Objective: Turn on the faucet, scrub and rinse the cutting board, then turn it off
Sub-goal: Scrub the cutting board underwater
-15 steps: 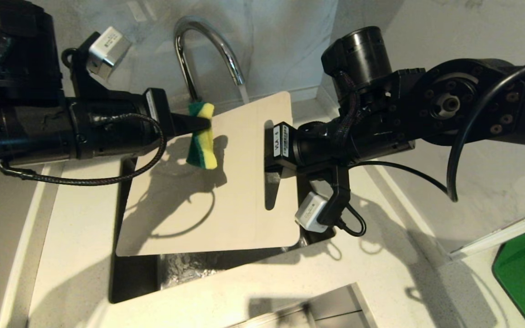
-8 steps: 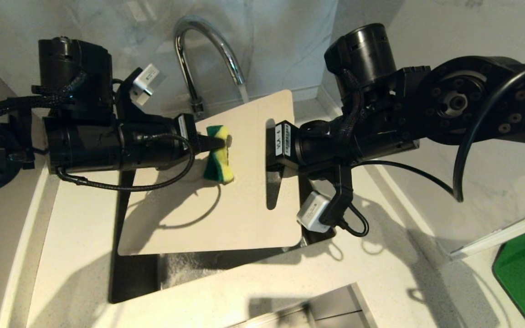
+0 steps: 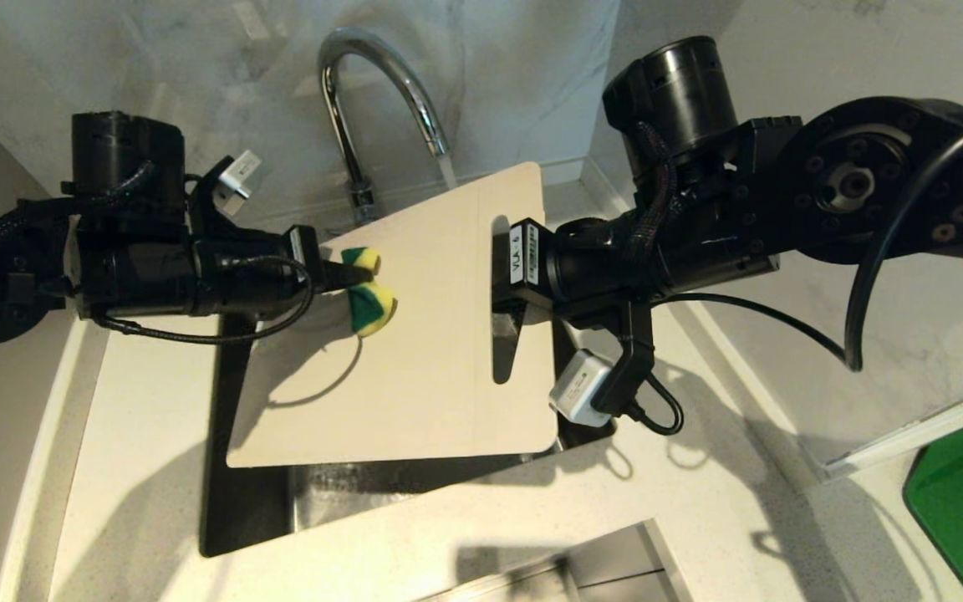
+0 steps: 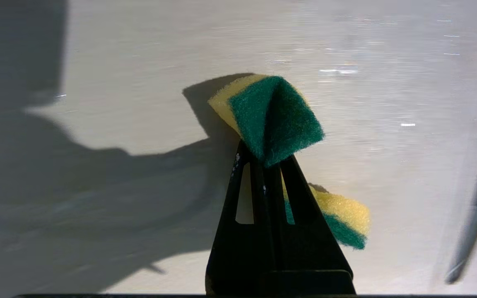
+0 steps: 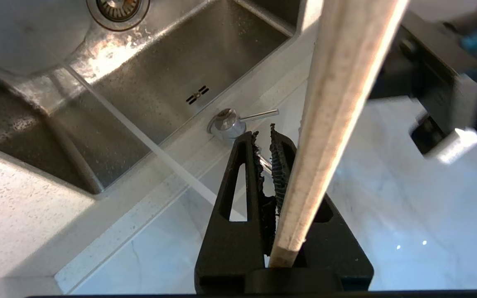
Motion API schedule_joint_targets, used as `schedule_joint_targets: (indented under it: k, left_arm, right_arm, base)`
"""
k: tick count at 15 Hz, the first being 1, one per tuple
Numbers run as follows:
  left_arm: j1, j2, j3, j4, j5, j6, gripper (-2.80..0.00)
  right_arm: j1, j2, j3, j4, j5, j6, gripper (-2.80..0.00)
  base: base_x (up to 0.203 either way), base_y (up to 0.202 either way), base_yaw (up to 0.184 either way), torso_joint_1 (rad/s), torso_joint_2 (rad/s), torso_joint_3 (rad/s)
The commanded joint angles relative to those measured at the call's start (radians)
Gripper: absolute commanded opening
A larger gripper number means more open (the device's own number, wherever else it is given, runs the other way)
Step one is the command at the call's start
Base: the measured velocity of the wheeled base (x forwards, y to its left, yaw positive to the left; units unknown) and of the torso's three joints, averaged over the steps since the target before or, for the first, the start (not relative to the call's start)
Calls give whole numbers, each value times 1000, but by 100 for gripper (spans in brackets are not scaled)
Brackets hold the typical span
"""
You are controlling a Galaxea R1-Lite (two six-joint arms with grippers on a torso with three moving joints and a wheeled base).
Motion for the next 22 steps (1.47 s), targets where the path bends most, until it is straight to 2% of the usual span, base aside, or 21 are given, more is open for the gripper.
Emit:
schedule_joint_targets:
  k: [1,8,10,12,15,16,18,22]
  left_arm:
    - [71,8,48,-2,-39,2,-280]
    - [295,3,208,-41,-156,93,-280]
    - [342,5,267,-117,-166,105,-280]
    - [355,1,285,-137,-167,117,-280]
    - [338,-17,286,-137,-169,133,-280]
    - [312,-35,286,-135,-169,129,-280]
    - [223,-87,281,-125,-162,108,-280]
    - [-40,-187,167,10,-140,-45,-280]
  right_arm:
    - [0,-8,-1,1,4,-15,-280]
    - [-4,-19,0,1,5,-14,-280]
    - [-13,-25,0,2,5,-14,-280]
    - [-15,-27,5,2,5,-15,-280]
    - [-15,-33,9,2,5,-14,-280]
    - [-15,-33,14,2,5,-14,-280]
    - [-15,-28,17,2,5,-14,-280]
    - [-15,-25,17,1,3,-14,-280]
  base:
    - [0,0,0,0,0,0]
    - [0,0,0,0,0,0]
    - [0,0,0,0,0,0]
    - [0,0,0,0,0,0]
    - [0,0,0,0,0,0]
    - [0,0,0,0,0,0]
    - [0,0,0,0,0,0]
    - [0,0,0,0,0,0]
